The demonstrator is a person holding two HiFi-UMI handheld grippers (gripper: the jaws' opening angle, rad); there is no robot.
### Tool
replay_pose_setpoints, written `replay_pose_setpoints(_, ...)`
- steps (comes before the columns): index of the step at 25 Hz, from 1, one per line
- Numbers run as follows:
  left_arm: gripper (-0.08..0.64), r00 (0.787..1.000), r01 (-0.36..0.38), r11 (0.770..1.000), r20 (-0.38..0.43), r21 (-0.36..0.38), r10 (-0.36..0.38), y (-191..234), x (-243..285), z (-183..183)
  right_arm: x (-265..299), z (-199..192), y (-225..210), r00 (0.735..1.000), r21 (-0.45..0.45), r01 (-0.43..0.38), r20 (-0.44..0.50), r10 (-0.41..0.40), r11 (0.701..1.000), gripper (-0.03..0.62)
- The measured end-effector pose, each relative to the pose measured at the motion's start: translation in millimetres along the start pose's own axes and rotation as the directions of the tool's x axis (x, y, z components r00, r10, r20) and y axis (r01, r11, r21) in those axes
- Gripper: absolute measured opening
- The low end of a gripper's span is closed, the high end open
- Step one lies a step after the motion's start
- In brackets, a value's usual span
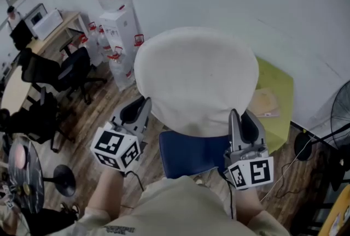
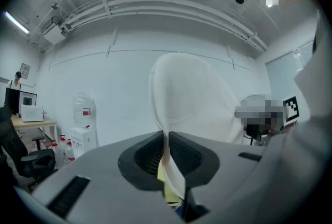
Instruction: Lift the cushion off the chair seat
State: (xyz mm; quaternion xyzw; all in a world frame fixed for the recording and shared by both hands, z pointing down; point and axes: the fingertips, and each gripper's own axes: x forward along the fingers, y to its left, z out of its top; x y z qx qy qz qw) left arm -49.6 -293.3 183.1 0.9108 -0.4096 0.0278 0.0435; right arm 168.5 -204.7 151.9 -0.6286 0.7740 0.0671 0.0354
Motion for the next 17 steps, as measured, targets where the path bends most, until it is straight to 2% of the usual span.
replay_pose_setpoints(17, 0.048, 0.999, -0.011, 1.000, -0.038, -0.018, 0.011, -11, -3, -14, -5, -10, -9, 0.999, 0.031, -0.021, -0.047, 0.022, 0.999, 0.084)
